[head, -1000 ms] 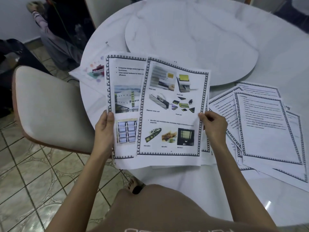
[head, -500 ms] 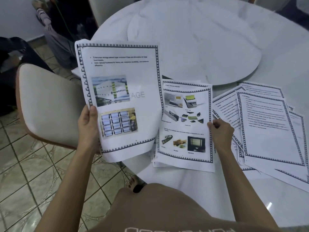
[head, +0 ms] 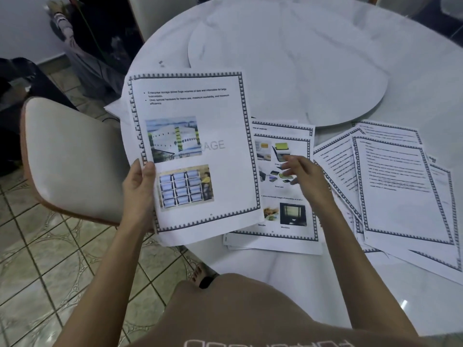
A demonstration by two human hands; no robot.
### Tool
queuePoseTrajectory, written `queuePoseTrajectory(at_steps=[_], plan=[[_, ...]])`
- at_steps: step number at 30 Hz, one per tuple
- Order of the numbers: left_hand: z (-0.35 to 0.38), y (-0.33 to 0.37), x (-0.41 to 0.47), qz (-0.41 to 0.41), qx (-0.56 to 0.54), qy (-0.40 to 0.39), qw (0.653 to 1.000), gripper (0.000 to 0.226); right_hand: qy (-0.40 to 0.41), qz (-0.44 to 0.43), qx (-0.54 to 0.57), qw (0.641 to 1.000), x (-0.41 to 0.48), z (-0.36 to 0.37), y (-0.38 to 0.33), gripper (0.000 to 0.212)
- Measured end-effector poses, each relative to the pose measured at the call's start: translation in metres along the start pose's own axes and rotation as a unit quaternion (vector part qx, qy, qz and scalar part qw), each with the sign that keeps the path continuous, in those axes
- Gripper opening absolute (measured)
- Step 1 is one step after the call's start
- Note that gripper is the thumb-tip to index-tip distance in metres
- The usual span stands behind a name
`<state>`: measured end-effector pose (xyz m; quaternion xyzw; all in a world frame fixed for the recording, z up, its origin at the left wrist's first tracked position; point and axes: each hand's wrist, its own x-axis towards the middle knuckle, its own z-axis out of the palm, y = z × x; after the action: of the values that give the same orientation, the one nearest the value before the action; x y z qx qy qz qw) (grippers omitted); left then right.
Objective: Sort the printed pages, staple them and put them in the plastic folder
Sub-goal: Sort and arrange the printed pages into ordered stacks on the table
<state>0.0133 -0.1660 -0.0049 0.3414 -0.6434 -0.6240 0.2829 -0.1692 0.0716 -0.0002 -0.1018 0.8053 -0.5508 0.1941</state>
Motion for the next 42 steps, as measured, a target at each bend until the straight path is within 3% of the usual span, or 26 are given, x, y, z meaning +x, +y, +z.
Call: queuePoseTrajectory(at_steps=[2,4,7,11,16,21,32,35,39,42], plan=[[0.008,0.002,-0.004,-0.006,-0.006,-0.029,1.0,0.021,-0.064,-0.009,0.038,0.997,-0.003,0.009,-0.012,0.022],[0.015,0.003,-0.005,-0.014,-0.002,-0.06,0.998,0.025,-0.069,-0.028,0.03,0.997,-0.003,0.016,-0.016,0.015],[0.03,0.002,-0.005,-0.03,0.016,-0.113,0.993,0.021,0.007,-0.023,0.002,1.0,0.0,0.017,-0.01,0.006],[0.054,-0.002,-0.004,-0.102,0.074,-0.181,0.975,0.038,0.096,-0.001,-0.056,0.994,0.0,0.0,0.006,0.008],[0.077,-0.019,-0.008,-0.196,0.162,-0.239,0.937,0.054,0.129,0.039,-0.165,0.977,-0.006,-0.017,0.04,0.021],[0.092,-0.027,-0.016,-0.22,0.197,-0.212,0.932,0.056,0.135,0.124,-0.247,0.951,-0.014,-0.021,0.062,0.04],[0.09,-0.03,-0.009,-0.251,0.185,-0.211,0.927,0.062,0.071,0.182,-0.138,0.971,-0.013,-0.008,0.052,0.057],[0.088,-0.027,-0.004,-0.266,0.172,-0.193,0.929,0.062,0.06,0.183,-0.097,0.976,-0.016,-0.012,0.052,0.052],[0.089,-0.022,-0.008,-0.295,0.158,-0.208,0.919,0.044,0.04,0.168,-0.104,0.979,-0.02,-0.018,0.053,0.038],[0.094,-0.02,-0.019,-0.269,0.18,-0.236,0.916,0.03,0.021,0.13,-0.097,0.987,-0.025,-0.016,0.051,0.031]])
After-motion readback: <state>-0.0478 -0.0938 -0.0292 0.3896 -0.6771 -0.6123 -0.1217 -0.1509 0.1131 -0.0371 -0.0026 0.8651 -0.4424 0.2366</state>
